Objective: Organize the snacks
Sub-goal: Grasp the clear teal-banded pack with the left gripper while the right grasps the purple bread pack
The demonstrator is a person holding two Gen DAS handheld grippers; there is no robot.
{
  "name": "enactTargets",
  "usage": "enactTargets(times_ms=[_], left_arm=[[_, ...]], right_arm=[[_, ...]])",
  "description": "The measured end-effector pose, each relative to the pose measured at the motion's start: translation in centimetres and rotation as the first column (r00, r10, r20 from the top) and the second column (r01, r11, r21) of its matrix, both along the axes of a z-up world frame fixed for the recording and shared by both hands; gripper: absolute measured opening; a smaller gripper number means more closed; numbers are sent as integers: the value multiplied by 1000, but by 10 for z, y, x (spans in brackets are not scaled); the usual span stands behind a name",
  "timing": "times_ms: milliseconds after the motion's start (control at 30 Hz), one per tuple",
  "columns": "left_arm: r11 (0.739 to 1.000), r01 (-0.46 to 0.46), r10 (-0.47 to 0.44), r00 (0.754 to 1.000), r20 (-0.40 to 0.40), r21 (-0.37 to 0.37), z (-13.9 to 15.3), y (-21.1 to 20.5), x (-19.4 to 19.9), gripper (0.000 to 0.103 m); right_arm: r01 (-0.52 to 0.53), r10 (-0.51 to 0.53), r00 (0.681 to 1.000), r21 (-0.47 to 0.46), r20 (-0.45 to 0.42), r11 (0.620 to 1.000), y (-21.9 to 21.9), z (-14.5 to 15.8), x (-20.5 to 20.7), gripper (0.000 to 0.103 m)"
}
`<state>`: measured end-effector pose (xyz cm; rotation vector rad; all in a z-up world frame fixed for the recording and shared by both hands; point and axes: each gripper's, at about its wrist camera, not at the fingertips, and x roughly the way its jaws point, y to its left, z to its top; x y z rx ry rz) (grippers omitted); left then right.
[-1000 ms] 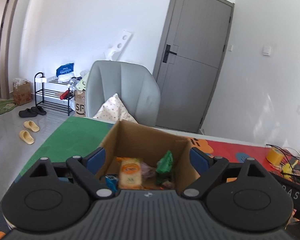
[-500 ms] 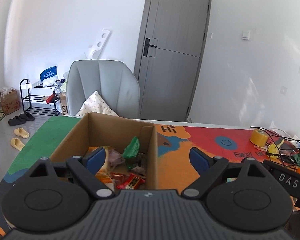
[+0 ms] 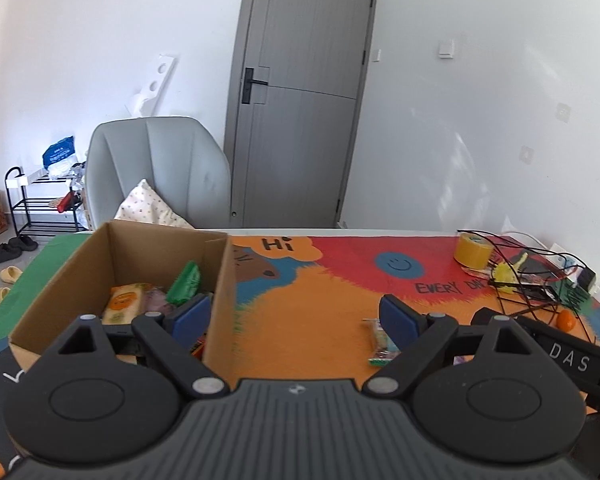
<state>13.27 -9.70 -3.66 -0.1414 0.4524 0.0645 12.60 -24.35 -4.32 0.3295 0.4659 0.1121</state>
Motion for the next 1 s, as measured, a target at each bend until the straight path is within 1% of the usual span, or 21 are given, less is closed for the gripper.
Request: enactTargets(times_ms=[200, 433, 700, 833, 933, 967, 1000], left_arm=[[999, 43, -43, 999, -18, -3, -2, -17, 5, 90], [998, 65, -65, 997, -34, -1, -10, -35, 13, 90], [997, 80, -79, 994, -69, 7, -22, -52, 29, 90], [997, 77, -76, 993, -87, 11, -28, -58, 38, 90], [997, 77, -76, 992, -98, 12, -33, -61, 45, 90], [997, 78, -76, 992, -102, 11, -35, -61, 47, 90], [997, 81, -80, 991, -106, 9, -36, -62, 50, 90]], right_arm=[[30, -30, 1000, 1, -4, 1000, -20, -2, -3, 103], [70, -70, 997, 8, -26, 998, -42, -10, -2, 103], [114, -112, 992, 17, -65, 993, -63, -26, 5, 103], [114, -111, 990, 24, -88, 993, -68, -35, 12, 103], [94, -90, 990, 24, -111, 995, -65, -41, 21, 101], [84, -81, 990, 24, -118, 996, -64, -44, 24, 98], [73, -70, 990, 23, -124, 997, -62, -46, 27, 94]])
